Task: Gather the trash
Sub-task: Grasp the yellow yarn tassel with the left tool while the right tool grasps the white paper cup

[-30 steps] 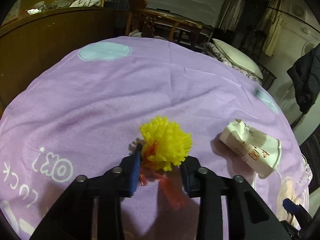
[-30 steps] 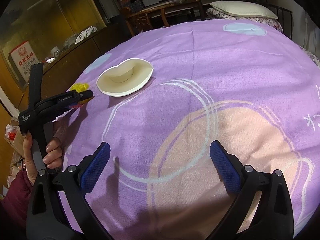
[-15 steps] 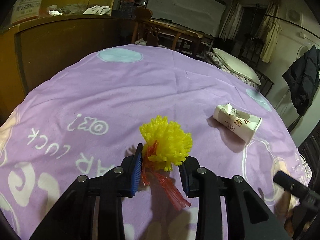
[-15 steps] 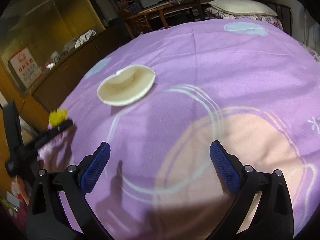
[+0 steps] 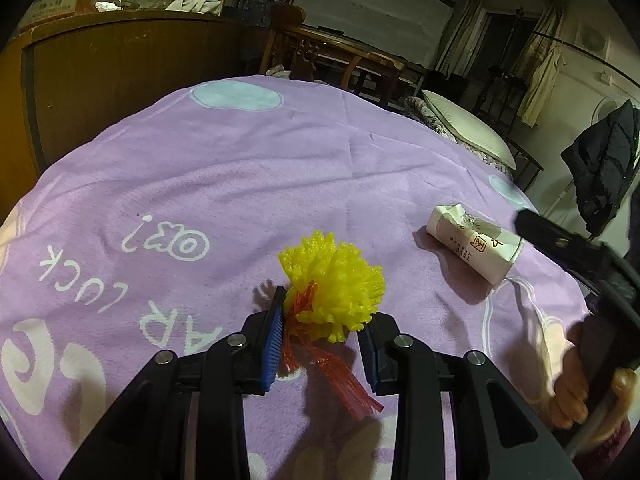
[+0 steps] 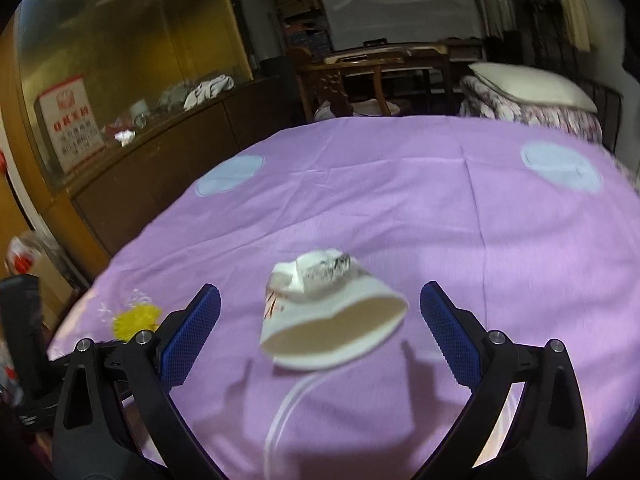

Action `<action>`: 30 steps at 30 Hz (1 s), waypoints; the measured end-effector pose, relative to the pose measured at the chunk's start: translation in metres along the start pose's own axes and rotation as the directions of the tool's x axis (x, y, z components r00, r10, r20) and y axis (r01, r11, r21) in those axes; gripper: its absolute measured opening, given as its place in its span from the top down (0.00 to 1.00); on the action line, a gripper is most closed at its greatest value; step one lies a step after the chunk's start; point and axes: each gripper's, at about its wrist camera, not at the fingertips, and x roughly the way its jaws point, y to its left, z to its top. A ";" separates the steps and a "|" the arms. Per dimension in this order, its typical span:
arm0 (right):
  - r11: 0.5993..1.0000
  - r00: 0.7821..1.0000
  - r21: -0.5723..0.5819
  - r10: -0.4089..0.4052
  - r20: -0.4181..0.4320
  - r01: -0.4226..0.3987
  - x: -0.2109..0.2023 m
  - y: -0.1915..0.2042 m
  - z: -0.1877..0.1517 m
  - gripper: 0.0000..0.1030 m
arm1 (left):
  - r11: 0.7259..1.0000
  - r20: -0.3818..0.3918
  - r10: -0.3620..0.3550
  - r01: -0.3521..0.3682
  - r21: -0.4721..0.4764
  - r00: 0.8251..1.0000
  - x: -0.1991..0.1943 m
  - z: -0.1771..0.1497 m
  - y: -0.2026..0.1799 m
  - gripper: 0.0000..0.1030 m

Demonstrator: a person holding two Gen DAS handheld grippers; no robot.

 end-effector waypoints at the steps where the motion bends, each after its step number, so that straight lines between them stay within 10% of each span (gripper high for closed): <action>1: 1.000 1.000 -0.017 0.000 -0.015 0.000 0.008 0.001 0.000 0.07 | 1.000 -0.002 -0.004 0.004 -0.002 1.000 0.001 0.000 0.001 0.68; 30: 0.997 0.995 0.053 0.054 -0.081 -0.050 0.032 -0.013 -0.010 0.07 | 1.000 -0.013 -0.020 0.020 -0.011 1.000 0.003 -0.001 0.001 0.67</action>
